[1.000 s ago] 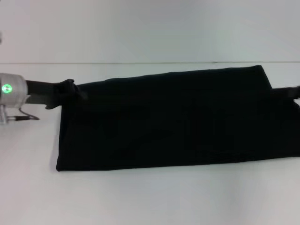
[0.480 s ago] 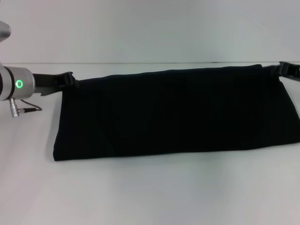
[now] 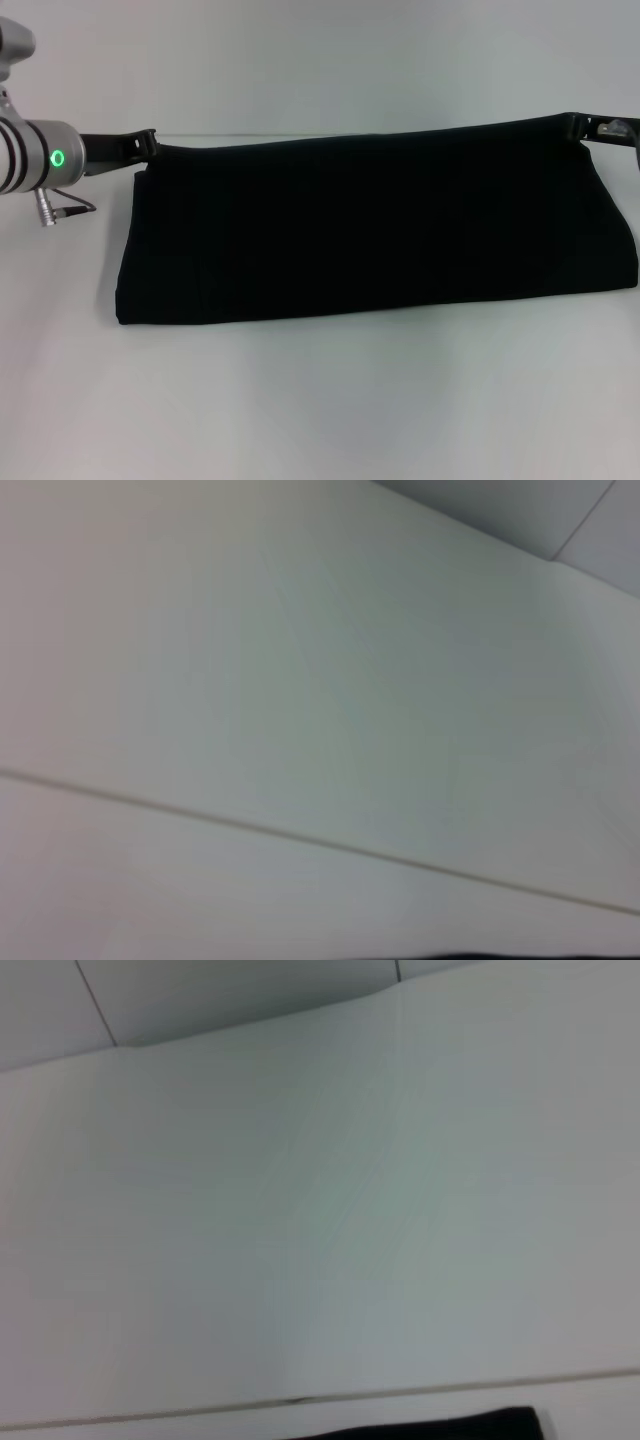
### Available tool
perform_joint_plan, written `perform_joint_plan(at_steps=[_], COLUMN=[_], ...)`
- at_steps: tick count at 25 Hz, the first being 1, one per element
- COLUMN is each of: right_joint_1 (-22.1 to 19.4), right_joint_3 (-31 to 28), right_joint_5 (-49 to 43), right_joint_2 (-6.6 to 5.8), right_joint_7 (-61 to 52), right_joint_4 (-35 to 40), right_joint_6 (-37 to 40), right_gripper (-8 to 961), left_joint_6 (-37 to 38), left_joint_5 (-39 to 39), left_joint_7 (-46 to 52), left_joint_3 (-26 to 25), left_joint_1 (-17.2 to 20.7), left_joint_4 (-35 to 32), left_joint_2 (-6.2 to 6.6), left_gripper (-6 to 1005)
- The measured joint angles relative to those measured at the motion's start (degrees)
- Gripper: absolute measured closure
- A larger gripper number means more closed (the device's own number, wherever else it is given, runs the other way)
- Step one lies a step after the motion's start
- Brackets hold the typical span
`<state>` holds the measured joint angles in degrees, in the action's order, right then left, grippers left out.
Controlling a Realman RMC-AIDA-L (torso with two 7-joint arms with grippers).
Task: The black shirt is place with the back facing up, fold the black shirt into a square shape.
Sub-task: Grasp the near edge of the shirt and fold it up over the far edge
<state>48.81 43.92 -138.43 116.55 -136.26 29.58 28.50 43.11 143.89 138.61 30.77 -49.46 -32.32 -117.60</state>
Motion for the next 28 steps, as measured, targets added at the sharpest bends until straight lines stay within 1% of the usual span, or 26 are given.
perform_joint_plan(at_steps=[4,5,9,13,16,17,20,23,28], right_joint_1=[1.04,1.04,1.07,1.26,1.52,1.60,1.83,2.13,2.69], right_joint_3=[2.56,2.56,2.52,2.61,3.09,3.52,5.67,6.45,6.59], right_joint_5=[0.01,0.01,0.05,0.06,0.04,0.03,0.01,0.00,0.03], right_joint_2=[0.12,0.12,0.16,-0.25,-0.30,-0.25,0.03,0.22,0.44], right_joint_7=[-0.19,-0.19,-0.40,-0.32,0.01,0.07,0.11,0.12,0.12], right_joint_4=[-1.70,-1.70,-1.72,-1.92,-2.49,-2.86,-4.55,-5.56,-5.46], right_joint_6=[-4.33,-4.33,-5.75,-6.20,-7.31,-7.99,-11.54,-14.11,-14.96], right_gripper=[902,902,902,902,901,901,901,901,901], left_joint_6=[-3.79,-4.59,-7.34,-10.04,-12.10,-13.65,-14.97,-15.91,-16.03], left_joint_5=[-0.02,-0.02,-0.01,0.16,0.34,0.37,0.38,0.41,0.41], left_joint_7=[0.07,0.05,-0.21,-0.41,-0.35,-0.19,-0.15,-0.13,-0.23], left_joint_3=[2.08,2.31,2.39,2.68,5.13,6.74,7.41,7.64,7.64], left_joint_1=[-0.27,-0.34,-0.90,-1.62,-2.28,-2.52,-2.66,-2.94,-3.22], left_joint_4=[0.11,0.27,1.52,3.04,4.54,5.45,5.87,6.04,5.91], left_joint_2=[-0.69,-0.81,-0.92,-0.95,-0.96,-1.03,-1.25,-1.69,-1.87], left_gripper=[1000,1000,1000,999,999,999,999,999,992])
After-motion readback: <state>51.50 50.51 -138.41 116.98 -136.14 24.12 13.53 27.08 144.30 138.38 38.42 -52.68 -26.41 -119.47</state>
